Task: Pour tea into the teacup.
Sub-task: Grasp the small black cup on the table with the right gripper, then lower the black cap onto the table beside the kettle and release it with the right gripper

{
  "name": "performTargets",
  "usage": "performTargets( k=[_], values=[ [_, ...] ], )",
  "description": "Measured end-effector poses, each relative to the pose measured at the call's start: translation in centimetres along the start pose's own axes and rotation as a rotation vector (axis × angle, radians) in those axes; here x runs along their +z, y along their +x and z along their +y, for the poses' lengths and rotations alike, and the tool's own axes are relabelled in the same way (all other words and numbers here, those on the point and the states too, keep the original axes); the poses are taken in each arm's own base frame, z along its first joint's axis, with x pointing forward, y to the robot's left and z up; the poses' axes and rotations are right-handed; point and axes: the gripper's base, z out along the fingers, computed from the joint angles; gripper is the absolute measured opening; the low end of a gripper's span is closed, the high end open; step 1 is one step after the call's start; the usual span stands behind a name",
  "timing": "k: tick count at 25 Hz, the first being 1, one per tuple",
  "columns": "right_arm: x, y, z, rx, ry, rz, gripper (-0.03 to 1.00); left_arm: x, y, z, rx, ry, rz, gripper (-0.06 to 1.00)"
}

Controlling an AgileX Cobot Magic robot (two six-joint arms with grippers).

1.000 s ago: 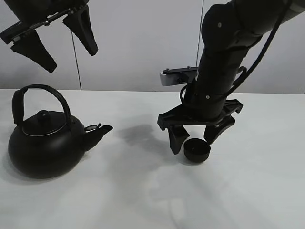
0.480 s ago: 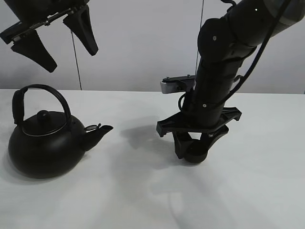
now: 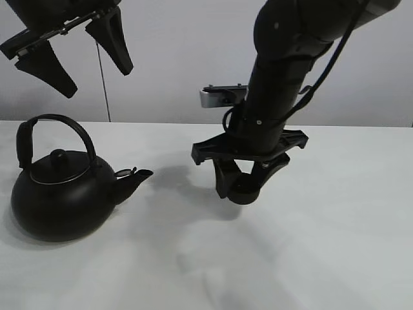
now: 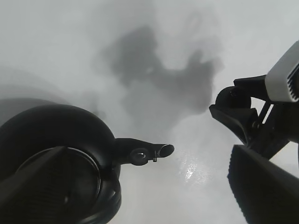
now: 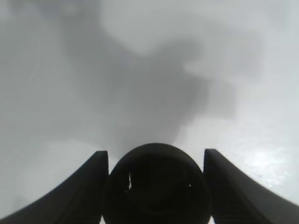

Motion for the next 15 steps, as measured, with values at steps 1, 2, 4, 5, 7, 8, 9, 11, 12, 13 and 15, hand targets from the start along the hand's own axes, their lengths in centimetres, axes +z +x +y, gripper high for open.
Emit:
performTargets(
  k=[1,2,4,5,7,8,9,11,12,13,15],
  values=[
    [-0.2,-0.3,0.7,-0.017,-0.005,-0.008,0.4,0.0,0.0,0.0,0.0,0.0,0.0,0.66],
    [-0.5,-0.6,1.4,-0.033,-0.011,-0.021,0.4,0.0,0.0,0.0,0.0,0.0,-0.002,0.66],
    [-1.1,-1.3,2.7,-0.062,-0.023,-0.048,0.4,0.0,-0.1,0.0,0.0,-0.001,-0.008,0.66],
    [-1.2,-1.5,3.3,-0.075,-0.027,-0.054,0.4,0.0,-0.1,0.0,0.0,-0.002,-0.013,0.66],
    [-1.1,-1.8,4.2,-0.093,-0.033,-0.054,0.4,0.0,-0.3,0.0,0.0,-0.003,-0.029,0.66],
    [-0.8,-1.9,4.5,-0.1,-0.034,-0.049,0.4,0.0,-0.3,0.0,0.0,-0.004,-0.032,0.66],
    [-0.4,-1.9,4.7,-0.105,-0.033,-0.043,0.4,0.0,-0.3,0.0,0.0,-0.004,-0.033,0.66],
    [0.4,-1.8,5.1,-0.125,-0.029,-0.024,0.4,0.0,-0.3,0.0,0.0,-0.004,-0.034,0.66],
    [0.9,-1.7,5.4,-0.139,-0.029,-0.013,0.4,0.0,-0.3,0.0,0.0,-0.004,-0.036,0.66],
    [1.3,-1.6,5.7,-0.147,-0.029,-0.005,0.4,0.0,-0.3,0.0,0.0,-0.004,-0.036,0.66],
    [2.0,-1.5,6.4,-0.163,-0.032,0.007,0.4,0.0,-0.3,0.0,0.0,-0.004,-0.036,0.66]
  ],
)
